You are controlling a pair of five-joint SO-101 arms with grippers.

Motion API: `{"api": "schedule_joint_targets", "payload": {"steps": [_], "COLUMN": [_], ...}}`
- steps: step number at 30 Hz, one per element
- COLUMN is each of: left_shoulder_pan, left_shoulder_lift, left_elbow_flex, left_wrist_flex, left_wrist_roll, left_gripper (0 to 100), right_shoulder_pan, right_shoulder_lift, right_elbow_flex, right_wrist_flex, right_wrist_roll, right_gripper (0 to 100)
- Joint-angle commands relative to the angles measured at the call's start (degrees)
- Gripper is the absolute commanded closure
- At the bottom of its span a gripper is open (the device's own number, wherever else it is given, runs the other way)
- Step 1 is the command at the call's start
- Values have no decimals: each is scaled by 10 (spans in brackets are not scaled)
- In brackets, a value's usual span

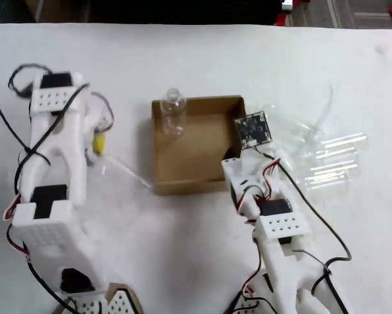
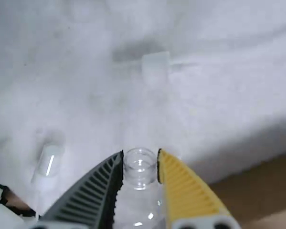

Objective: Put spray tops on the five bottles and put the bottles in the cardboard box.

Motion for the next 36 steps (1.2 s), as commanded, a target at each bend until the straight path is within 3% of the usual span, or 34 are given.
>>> {"api": "schedule_joint_targets", "payload": {"steps": [1, 8, 17, 22, 29, 36], "left_shoulder_pan": [33, 66, 158, 212, 255, 258], "left_shoulder_lift": [-10, -50, -311, -416, -560, -719], "left_elbow_flex": [-140, -181, -163, -82, 101, 394], "left_wrist_flex": [44, 46, 43, 7, -136, -429], "left_wrist_roll": [-36, -116, -194, -215, -272, -321], "left_gripper": [978, 978, 977, 978, 978, 978], "right_shoulder_pan": [1, 1, 2, 6, 22, 53], "right_shoulder_lift": [-10, -10, -12, -15, -15, -15], "right_elbow_flex": [-4, -4, -4, -4, -4, -9], "right_wrist_flex": [-8, -8, -9, -8, -12, -13], "right_wrist_roll": [5, 5, 5, 5, 5, 1], "right_gripper": [865, 865, 865, 865, 867, 868]}}
